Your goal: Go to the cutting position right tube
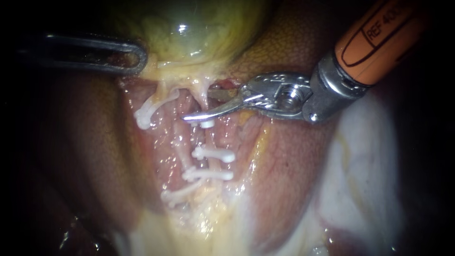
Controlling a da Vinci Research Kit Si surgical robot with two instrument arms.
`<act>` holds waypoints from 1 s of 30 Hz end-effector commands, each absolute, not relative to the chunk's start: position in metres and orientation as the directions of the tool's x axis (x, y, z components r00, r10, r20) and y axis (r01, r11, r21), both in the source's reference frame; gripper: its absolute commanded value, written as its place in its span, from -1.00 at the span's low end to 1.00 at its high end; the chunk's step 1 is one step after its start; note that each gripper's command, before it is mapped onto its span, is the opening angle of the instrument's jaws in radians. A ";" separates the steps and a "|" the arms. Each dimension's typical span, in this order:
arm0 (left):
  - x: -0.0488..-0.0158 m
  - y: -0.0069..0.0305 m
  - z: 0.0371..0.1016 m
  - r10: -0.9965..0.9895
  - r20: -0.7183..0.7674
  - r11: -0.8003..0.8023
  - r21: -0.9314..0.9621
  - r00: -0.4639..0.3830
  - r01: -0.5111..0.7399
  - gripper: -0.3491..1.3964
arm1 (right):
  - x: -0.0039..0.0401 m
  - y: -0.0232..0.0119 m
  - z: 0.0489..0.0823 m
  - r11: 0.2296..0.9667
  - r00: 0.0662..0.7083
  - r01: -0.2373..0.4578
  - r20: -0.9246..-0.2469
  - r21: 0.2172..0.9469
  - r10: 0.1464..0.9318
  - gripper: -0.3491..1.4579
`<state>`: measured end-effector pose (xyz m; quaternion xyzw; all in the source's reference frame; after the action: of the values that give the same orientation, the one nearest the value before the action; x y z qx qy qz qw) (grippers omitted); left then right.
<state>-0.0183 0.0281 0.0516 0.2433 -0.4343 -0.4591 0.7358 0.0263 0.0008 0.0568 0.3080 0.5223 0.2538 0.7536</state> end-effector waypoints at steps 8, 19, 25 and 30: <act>-0.0182 0.0282 0.0515 -0.887 0.416 0.460 0.757 0.202 0.464 -1.00 | 0.0263 0.0003 0.0567 0.677 0.331 -0.030 -0.632 0.735 0.701 0.60; -0.0180 0.0283 0.0513 -0.887 0.414 0.460 0.758 0.202 0.462 -1.00 | 0.0265 -0.0022 0.0575 0.667 0.364 0.020 -0.626 0.745 0.689 0.60; -0.0180 0.0283 0.0513 -0.887 0.414 0.460 0.758 0.202 0.462 -1.00 | 0.0268 -0.0039 0.0585 0.656 0.388 0.043 -0.617 0.754 0.684 0.60; -0.0180 0.0283 0.0513 -0.887 0.414 0.460 0.758 0.202 0.462 -1.00 | 0.0269 -0.0046 0.0589 0.647 0.396 0.059 -0.613 0.760 0.684 0.60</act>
<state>-0.0180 0.0283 0.0513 0.2447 -0.4342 -0.4585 0.7357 0.0269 -0.0047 0.0589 0.3662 0.5079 0.2092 0.7511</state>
